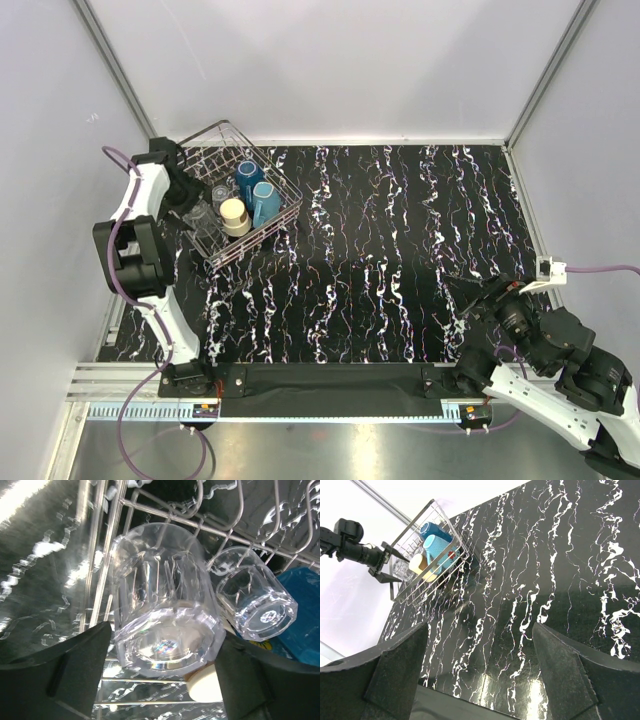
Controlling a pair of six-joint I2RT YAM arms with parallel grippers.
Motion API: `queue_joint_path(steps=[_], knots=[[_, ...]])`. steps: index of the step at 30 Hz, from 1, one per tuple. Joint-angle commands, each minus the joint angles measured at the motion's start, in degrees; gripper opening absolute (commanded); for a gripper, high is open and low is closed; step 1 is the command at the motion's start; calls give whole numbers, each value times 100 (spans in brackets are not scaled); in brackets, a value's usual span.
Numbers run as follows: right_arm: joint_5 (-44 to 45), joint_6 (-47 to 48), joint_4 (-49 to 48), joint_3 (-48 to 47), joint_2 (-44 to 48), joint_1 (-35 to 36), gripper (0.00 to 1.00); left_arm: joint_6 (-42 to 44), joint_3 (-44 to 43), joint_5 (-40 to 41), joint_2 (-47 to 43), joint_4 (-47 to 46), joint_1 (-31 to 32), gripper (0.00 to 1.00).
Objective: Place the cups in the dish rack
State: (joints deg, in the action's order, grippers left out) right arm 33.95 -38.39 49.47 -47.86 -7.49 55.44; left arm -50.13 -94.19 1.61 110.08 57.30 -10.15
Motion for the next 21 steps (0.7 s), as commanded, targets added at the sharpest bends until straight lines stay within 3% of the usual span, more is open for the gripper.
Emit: queue_joint_path(steps=[1, 4, 10, 21], knots=[[103, 86, -219, 22, 37, 19, 92, -41, 155, -73, -206, -70, -13, 92], [76, 104, -228, 31, 37, 19, 92, -23, 77, 76, -224, 18, -13, 99], [-20, 121, -263, 22, -42, 19, 93, 56, -55, 252, -434, 194, -13, 99], [-178, 51, -210, -75, -639, 20, 93, 565, 295, 288, -2102, 37, 5, 99]])
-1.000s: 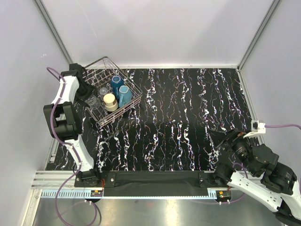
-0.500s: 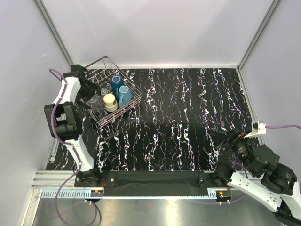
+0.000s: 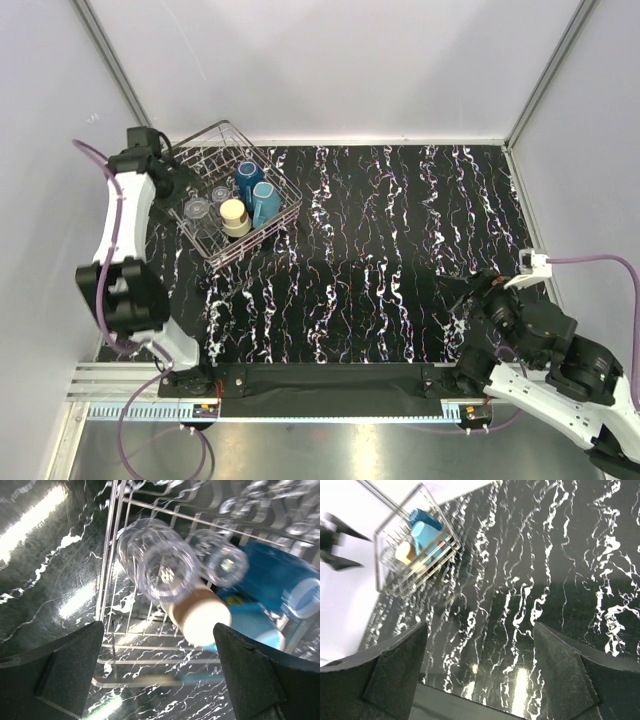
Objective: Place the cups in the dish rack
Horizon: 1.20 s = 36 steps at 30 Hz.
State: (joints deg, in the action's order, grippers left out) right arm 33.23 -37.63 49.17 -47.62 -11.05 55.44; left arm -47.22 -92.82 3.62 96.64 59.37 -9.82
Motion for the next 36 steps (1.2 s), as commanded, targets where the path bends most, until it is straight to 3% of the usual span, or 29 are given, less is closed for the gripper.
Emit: queue_joint_path(steps=[1, 3, 7, 12, 15, 18, 23, 26, 28, 36], knots=[[-124, -34, -188, -116, -449, 19, 94, 336, 324, 52, -883, -241, 24, 99], [-159, -78, -188, -151, -599, 11, 94, 512, 431, -1, -1207, -330, 129, 99], [-334, -105, -477, -125, -1064, 19, 94, 916, 799, -325, -1664, -733, 953, 99], [-721, -122, -777, -352, -2101, 19, 95, 1645, 1283, -1959, -1886, -2008, 2325, 99], [-966, -192, -777, -651, -3232, 11, 96, 1979, 1187, -1813, -1842, -2193, 3527, 99], [-1091, -245, -821, -793, -3876, 2, 97, 2261, 1222, -1742, -1798, -2342, 4161, 99], [-1397, -596, -1284, -575, -4783, -348, 97, 2603, 1766, -1645, -2200, -2843, 4595, 99], [-2650, -772, -2013, -31, -4907, -928, 97, 2858, 2188, -1610, -2579, -3247, 4604, 99], [-3006, -869, -2357, 208, -4916, -1500, 97, 3068, 2503, -1610, -2966, -3606, 4604, 99], [-2585, -764, -2113, 147, -4697, -1826, 100, 3404, 3251, -1812, -3520, -3960, 4604, 99]])
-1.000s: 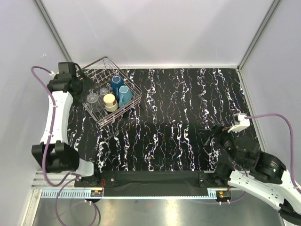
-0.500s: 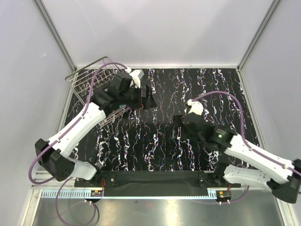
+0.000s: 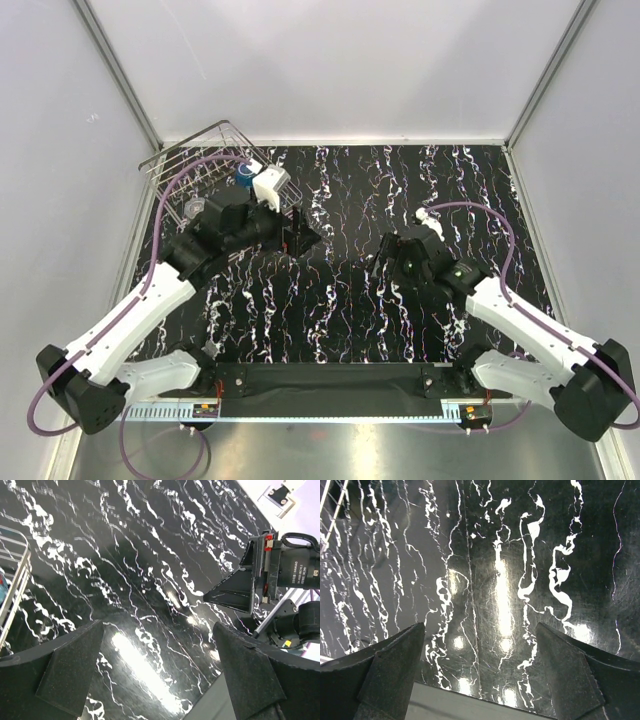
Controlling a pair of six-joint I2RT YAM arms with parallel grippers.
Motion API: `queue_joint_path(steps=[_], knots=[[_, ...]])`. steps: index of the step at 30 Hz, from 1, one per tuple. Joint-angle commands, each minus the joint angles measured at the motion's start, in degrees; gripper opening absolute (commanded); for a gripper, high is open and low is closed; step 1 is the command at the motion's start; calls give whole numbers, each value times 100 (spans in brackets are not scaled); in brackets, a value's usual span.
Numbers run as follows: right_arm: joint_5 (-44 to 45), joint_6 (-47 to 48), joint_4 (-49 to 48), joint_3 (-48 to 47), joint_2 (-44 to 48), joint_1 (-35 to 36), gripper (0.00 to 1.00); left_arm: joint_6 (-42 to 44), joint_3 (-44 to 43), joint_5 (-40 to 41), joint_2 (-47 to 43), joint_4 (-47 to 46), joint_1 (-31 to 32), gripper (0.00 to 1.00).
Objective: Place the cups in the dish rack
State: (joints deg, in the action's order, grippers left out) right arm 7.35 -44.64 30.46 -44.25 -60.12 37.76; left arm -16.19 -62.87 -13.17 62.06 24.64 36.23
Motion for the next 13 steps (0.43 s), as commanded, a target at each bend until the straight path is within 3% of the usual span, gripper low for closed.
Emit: queue_joint_path(steps=[1, 9, 13], knots=[[-6, -88, -303, -163, 254, -49, 100, 274, 301, -125, -106, -504, -2, 99], [-68, -799, -988, 908, 1369, -49, 100, 125, 583, 78, -581, -855, -63, 99], [-224, -827, -1890, 1593, 2222, -49, 100, -16, 705, -220, -678, -1075, -72, 99]])
